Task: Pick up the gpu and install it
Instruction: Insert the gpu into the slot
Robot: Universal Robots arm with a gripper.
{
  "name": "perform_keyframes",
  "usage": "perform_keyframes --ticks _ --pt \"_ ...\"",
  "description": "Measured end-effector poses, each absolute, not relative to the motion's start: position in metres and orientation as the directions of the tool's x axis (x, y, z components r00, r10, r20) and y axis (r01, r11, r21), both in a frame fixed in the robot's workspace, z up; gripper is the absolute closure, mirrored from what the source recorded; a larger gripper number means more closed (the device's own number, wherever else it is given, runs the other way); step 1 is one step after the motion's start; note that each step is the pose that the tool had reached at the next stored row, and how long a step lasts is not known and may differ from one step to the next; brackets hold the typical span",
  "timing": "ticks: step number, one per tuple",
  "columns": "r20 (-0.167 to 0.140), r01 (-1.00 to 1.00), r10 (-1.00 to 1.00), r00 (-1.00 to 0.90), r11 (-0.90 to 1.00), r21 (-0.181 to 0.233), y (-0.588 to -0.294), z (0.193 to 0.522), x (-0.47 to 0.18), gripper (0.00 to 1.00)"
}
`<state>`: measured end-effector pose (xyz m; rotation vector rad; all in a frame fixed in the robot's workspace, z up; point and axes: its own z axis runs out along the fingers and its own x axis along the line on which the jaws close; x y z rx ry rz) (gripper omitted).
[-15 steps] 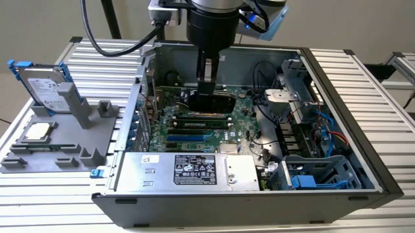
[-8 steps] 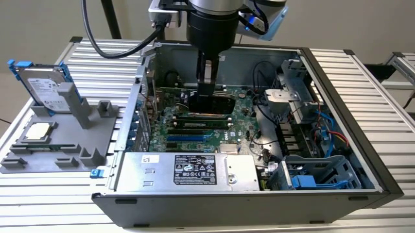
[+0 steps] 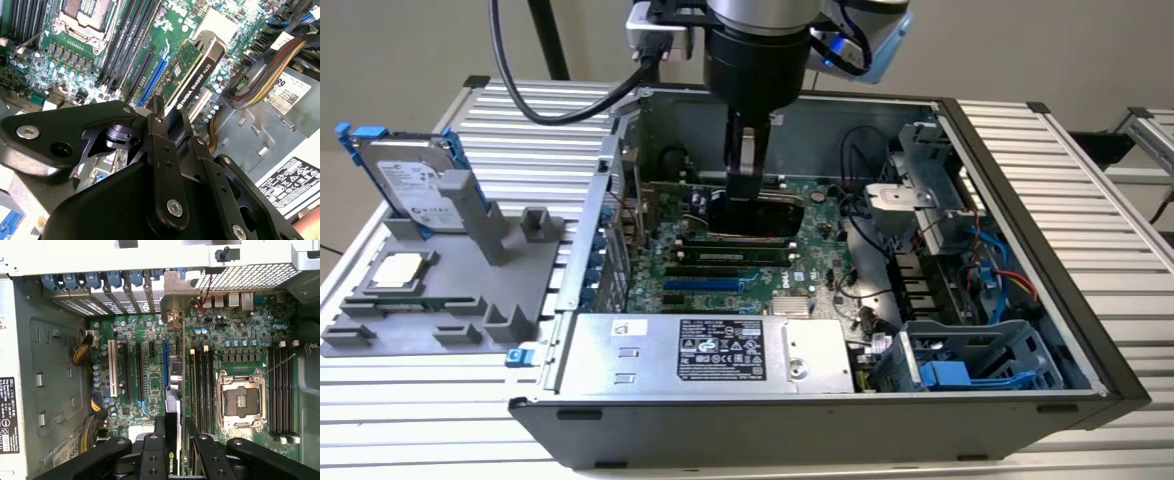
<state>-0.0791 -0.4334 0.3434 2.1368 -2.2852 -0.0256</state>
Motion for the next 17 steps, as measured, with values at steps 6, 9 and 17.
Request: perform_keyframes --ticks 6,9,17 --pt "-0.002 -0.998 -0.998 -0.067 0.067 0.021 -0.4334 0.3414 -0.0791 1.00" --pt "-0.002 -0.998 -0.998 -0.067 0.067 0.021 -0.4334 0.3403 -0.0791 1.00" --pt "-0.002 -0.998 -0.998 -0.067 0.067 0.021 -0.4334 0.3375 -0.0791 1.00"
